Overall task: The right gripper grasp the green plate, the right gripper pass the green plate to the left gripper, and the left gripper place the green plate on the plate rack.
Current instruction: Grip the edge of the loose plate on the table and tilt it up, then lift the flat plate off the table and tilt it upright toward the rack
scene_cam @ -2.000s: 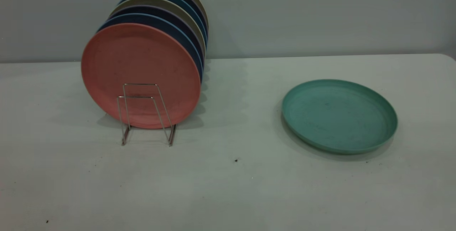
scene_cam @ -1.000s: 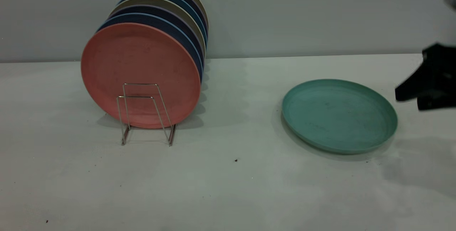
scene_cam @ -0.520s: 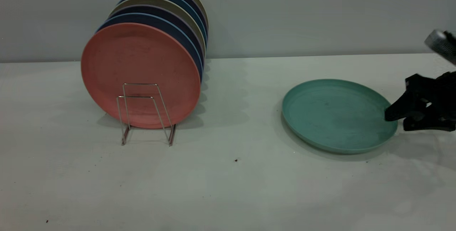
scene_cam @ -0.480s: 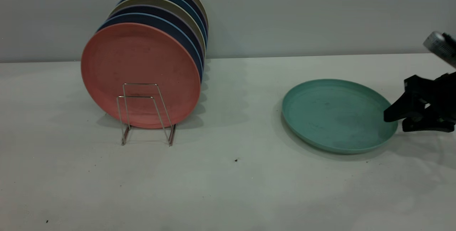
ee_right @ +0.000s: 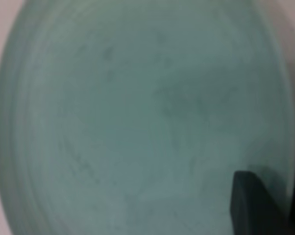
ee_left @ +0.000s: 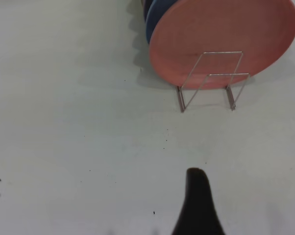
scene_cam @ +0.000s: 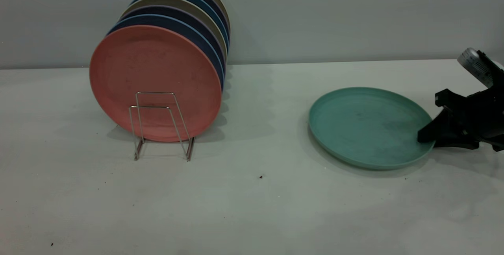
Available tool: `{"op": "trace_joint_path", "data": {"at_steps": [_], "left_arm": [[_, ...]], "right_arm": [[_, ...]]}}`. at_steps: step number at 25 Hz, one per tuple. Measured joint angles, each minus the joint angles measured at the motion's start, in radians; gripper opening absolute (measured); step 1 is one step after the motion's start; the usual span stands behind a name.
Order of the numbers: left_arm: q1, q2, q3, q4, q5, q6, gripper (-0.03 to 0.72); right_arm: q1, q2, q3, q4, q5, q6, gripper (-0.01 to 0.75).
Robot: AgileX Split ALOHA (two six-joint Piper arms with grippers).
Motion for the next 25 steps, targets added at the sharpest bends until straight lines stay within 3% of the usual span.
{"op": "trace_joint_path", "data": {"at_steps": [3,12,20,25], "left_arm": [[0.000,0.004,0.000,-0.014,-0.002,0.000,0.585],[-0.005,0.170,-0.032,-0.086,-0.045,0.069,0.581],[-0.121,0.409,-0.051,-0.327,-0.195,0.249,0.580],[-0.172,0.560,-0.088,-0.380,-0.257,0.286,0.580]], "right_arm": [[0.001,0.000,0.000,-0.002,-0.017,0.002,0.019],[0.027,-0.126,0.000,-0.291,-0.061,0.037,0.013],[0.160,-0.226,0.000,-0.367,-0.062,0.060,0.013],[0.260,-0.236,0.000,-0.361,-0.006,0.052,0.013]]}}
